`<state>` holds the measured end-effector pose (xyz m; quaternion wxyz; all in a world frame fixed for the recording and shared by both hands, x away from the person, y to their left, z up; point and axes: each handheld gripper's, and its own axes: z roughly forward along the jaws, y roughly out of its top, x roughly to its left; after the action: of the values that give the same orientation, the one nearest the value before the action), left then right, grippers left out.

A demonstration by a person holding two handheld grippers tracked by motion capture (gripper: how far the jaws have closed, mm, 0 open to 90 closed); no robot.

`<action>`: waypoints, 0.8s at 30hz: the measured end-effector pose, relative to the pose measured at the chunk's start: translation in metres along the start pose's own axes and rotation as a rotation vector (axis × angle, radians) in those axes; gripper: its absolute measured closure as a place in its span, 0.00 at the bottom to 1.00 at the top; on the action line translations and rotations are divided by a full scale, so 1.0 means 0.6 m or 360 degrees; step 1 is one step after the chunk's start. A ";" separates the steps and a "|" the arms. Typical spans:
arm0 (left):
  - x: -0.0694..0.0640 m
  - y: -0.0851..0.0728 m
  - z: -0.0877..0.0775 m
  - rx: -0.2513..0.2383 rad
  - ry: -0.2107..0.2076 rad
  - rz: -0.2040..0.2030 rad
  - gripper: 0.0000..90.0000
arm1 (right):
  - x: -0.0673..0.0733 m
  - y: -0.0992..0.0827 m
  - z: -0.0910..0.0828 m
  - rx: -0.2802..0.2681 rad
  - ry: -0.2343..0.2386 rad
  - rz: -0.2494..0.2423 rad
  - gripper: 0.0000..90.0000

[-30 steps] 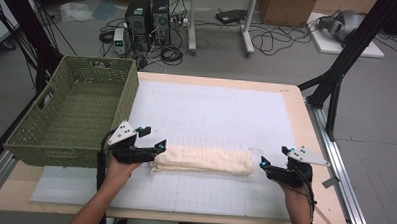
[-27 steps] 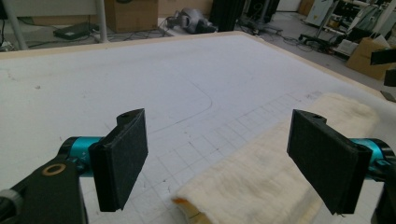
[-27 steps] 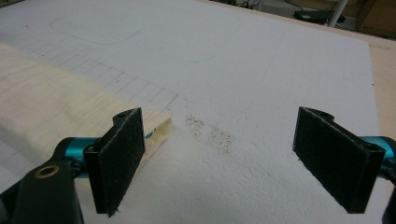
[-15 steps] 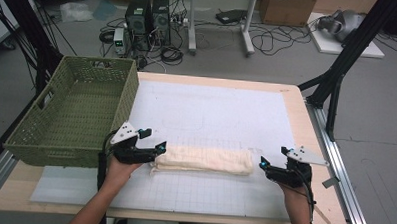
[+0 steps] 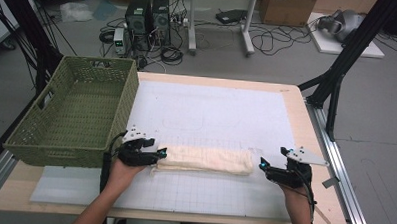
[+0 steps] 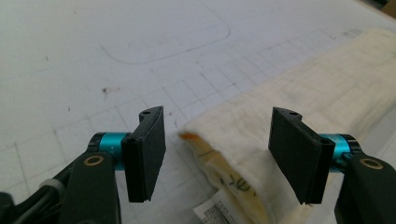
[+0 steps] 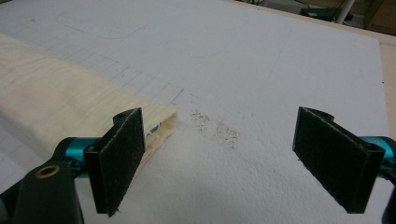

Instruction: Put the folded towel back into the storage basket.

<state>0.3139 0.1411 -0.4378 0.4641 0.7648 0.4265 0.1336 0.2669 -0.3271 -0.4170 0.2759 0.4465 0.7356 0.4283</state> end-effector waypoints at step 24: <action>-0.018 -0.009 0.012 0.0247 -0.0006 0.0172 0.69 | 0.012 -0.001 0.013 0.0050 0.0074 -0.0033 0.19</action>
<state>0.3090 0.1295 -0.4441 0.3964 0.8206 0.3928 0.1235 0.2696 -0.3180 -0.4217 0.2561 0.4332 0.7530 0.4240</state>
